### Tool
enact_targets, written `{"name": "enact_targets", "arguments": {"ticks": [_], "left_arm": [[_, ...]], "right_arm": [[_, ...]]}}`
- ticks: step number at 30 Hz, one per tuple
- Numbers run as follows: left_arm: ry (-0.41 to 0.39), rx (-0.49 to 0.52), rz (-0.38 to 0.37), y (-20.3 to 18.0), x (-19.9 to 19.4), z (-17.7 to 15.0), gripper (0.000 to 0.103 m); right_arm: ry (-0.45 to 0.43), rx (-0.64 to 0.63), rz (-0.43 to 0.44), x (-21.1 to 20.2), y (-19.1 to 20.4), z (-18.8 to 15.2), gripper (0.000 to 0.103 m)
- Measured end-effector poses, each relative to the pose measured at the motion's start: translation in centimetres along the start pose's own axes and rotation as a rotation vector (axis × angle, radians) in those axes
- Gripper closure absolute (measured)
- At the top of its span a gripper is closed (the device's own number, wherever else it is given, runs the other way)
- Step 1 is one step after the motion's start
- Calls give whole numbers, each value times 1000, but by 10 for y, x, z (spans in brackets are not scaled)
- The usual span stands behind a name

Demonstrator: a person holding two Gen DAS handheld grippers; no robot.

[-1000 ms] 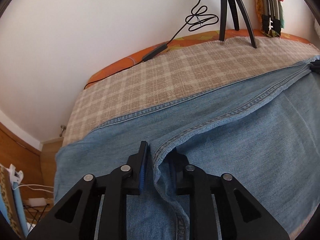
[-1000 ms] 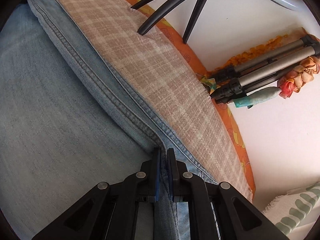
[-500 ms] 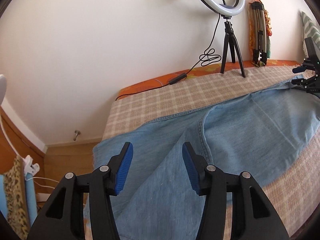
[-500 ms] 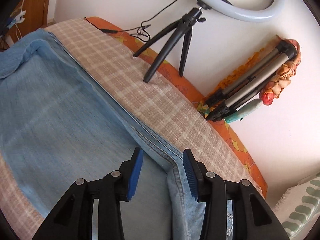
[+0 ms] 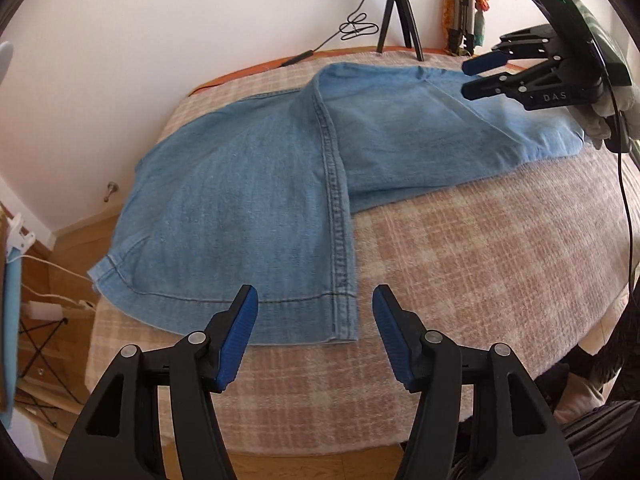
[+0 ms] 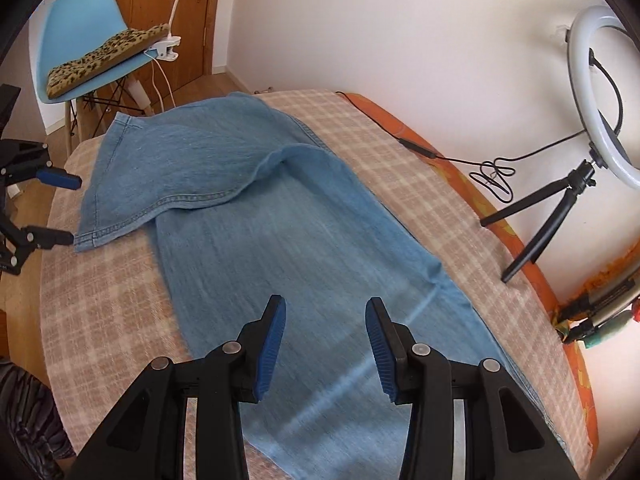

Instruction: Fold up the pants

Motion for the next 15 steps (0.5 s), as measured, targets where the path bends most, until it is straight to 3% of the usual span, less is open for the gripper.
{"name": "enact_targets", "arguments": {"ticks": [4, 7, 9, 11, 15], "left_arm": [[43, 33, 42, -10, 25, -2, 42], [20, -11, 7, -2, 28, 6, 46], [15, -27, -27, 3, 31, 8, 72], [9, -29, -38, 9, 30, 11, 91], [-7, -62, -55, 29, 24, 18, 93]], "right_arm": [[-14, -16, 37, 7, 26, 14, 60], [-23, -21, 50, 9, 32, 22, 60], [-30, -27, 64, 8, 35, 26, 60], [-46, -45, 78, 5, 38, 29, 60], [-76, -86, 120, 1, 49, 36, 60]]}}
Point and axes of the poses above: each gripper's, at about its wrist camera, not at the fingertips, and x roughly the way its jaws point, y to its left, z to its top, the point moved 10 cm from there along x, roughly the way its jaws point, and after that the axes turned 7 degrees about y, right-handed, at the moved point
